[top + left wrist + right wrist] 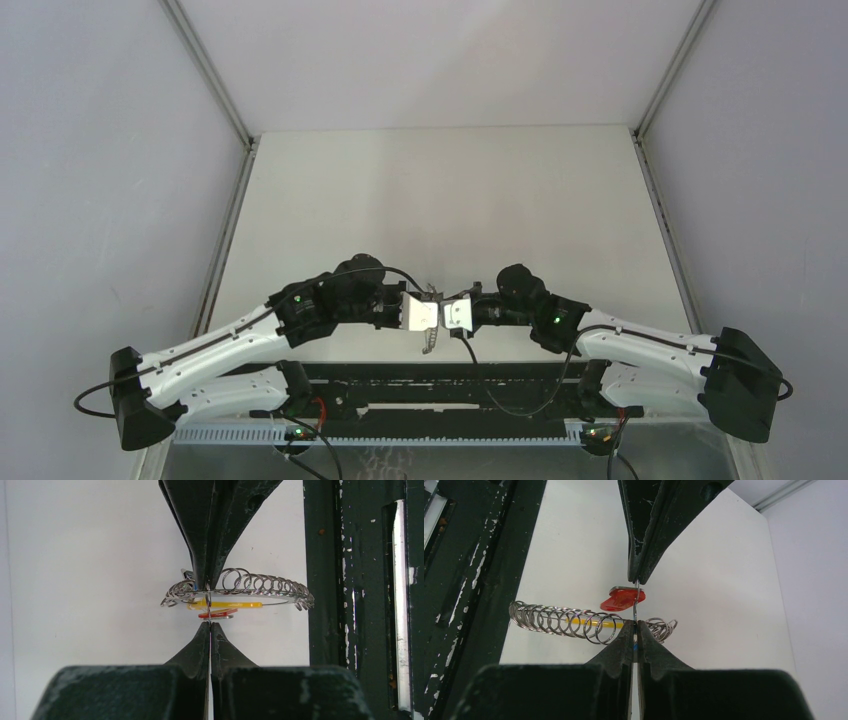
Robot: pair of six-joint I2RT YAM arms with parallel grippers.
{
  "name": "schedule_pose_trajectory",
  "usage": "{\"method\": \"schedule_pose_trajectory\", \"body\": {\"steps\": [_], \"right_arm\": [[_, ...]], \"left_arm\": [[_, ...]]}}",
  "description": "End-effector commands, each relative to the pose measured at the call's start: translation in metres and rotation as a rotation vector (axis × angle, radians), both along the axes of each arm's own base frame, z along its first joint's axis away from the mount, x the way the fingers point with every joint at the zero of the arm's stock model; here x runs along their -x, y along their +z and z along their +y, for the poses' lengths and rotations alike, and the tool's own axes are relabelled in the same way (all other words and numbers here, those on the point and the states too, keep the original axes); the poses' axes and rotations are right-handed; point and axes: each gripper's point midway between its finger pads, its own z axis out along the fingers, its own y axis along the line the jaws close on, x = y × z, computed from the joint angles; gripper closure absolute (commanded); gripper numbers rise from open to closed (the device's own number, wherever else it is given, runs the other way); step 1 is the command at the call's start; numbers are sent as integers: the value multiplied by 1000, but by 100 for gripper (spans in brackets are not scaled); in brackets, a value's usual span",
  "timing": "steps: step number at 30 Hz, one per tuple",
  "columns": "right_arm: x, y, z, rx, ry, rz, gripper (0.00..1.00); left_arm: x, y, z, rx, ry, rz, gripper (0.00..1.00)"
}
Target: Put the keys on the keyring
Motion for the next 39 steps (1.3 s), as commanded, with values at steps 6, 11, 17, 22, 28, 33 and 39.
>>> {"method": "schedule_pose_trajectory", "body": {"steps": [6, 11, 17, 22, 28, 33, 39], "right_arm": [[-6, 40, 10, -93, -6, -68, 100], [-4, 41, 11, -99, 5, -67, 100], [-3, 43, 12, -105, 8, -63, 100], [-3, 44, 13, -110, 4, -63, 100], [-3, 44, 13, -106, 8, -55, 100], [-3, 45, 15, -106, 6, -43, 100], [-1, 50, 17, -120, 12, -29, 100]], "left_arm": [[-3, 36, -11, 97, -1, -39, 100], [-3, 36, -12, 97, -3, -37, 100], [-1, 36, -13, 102, -10, -33, 100], [0, 36, -14, 103, -14, -28, 100], [0, 36, -14, 104, -15, -25, 100], [0, 36, -15, 103, -17, -23, 100], [1, 36, -17, 109, -24, -18, 100]]}}
